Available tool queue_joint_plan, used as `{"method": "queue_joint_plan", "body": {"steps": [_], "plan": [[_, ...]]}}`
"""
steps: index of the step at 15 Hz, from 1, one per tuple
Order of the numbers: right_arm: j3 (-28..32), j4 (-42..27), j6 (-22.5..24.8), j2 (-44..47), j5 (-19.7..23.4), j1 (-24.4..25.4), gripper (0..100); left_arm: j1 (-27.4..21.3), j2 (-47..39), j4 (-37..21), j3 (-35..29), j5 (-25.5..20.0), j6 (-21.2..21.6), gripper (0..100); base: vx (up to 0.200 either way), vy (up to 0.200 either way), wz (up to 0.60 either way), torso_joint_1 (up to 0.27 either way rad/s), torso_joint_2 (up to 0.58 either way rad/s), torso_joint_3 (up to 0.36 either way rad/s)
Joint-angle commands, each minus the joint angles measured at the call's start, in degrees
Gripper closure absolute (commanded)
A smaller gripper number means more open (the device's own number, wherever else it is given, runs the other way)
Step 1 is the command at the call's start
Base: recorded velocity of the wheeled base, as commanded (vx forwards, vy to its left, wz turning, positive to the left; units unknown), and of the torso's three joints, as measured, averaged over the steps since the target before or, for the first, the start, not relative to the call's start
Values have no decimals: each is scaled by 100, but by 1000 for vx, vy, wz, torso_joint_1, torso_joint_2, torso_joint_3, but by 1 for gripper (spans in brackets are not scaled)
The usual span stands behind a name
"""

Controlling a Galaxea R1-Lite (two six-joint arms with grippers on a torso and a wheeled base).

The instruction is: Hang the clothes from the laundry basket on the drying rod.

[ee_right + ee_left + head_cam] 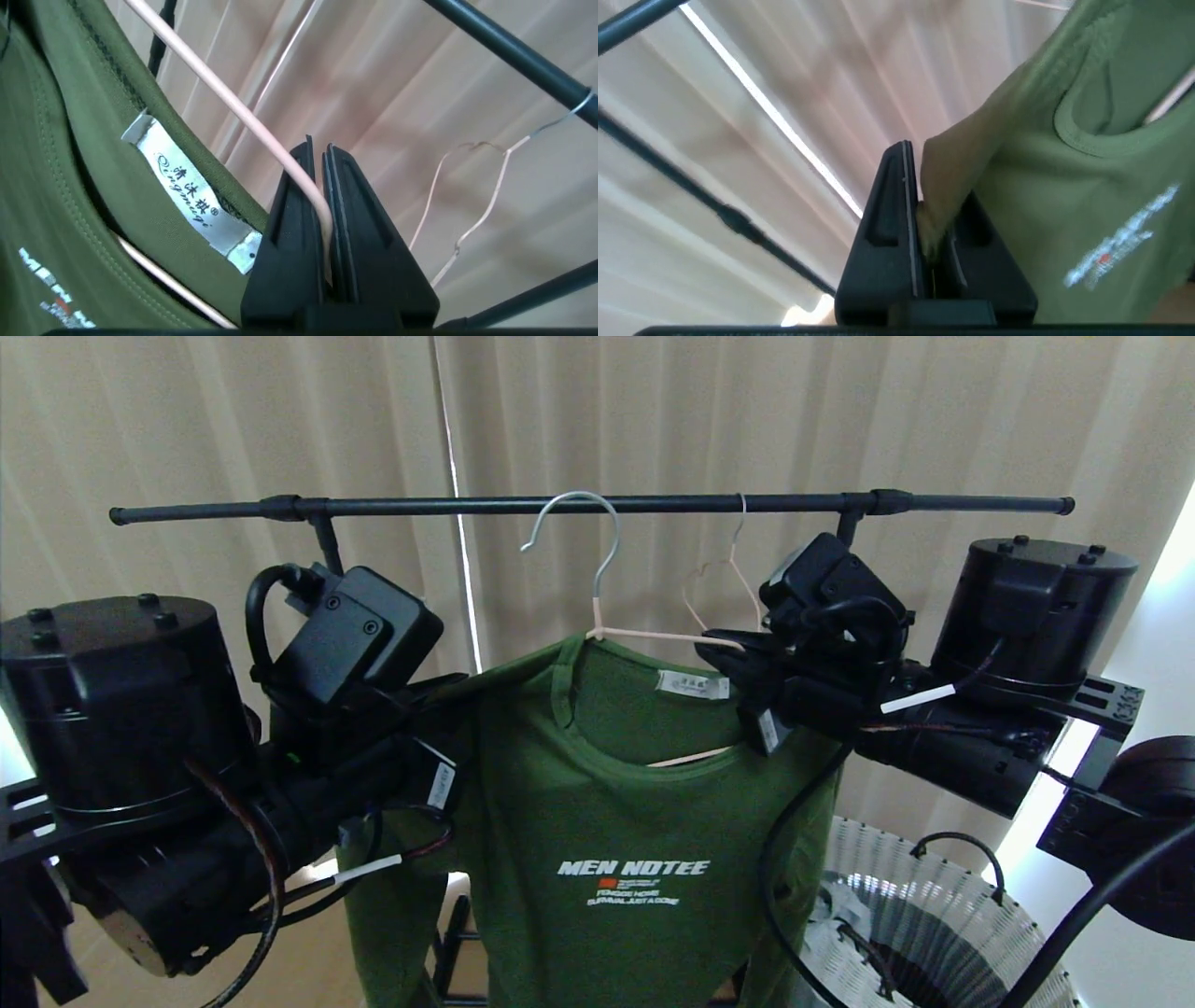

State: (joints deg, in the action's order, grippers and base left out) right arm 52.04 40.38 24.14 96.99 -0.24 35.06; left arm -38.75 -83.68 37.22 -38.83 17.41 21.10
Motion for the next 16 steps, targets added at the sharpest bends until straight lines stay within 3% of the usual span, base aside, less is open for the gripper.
{"method": "queue_joint_plan", "body": {"steps": [1, 2, 6, 8, 12, 16], "plan": [[-19, 5, -6, -75, -28, 1, 100, -1, 106, -13, 86, -97, -10, 100, 0, 0, 0, 0, 0, 0], [-19, 5, -6, -75, -55, 1, 100, -1, 123, -13, 103, -97, -10, 0, 0, 0, 0, 0, 0, 0], [-54, 5, -14, -145, -178, -69, 100, -1, 238, -13, 165, -124, -221, 0, 0, 0, 0, 0, 0, 0], [-98, 5, -14, -251, -248, -236, 100, -1, 466, -22, 279, -405, -379, 0, 0, 0, 0, 0, 0, 0], [-256, 5, -32, -558, -231, -535, 100, 166, 1081, -74, 991, -502, -370, 0, 0, 0, 0, 0, 0, 0], [-291, 14, -173, -822, -204, -535, 100, 377, 1064, -153, 1316, -519, -396, 0, 0, 0, 0, 0, 0, 0]]}}
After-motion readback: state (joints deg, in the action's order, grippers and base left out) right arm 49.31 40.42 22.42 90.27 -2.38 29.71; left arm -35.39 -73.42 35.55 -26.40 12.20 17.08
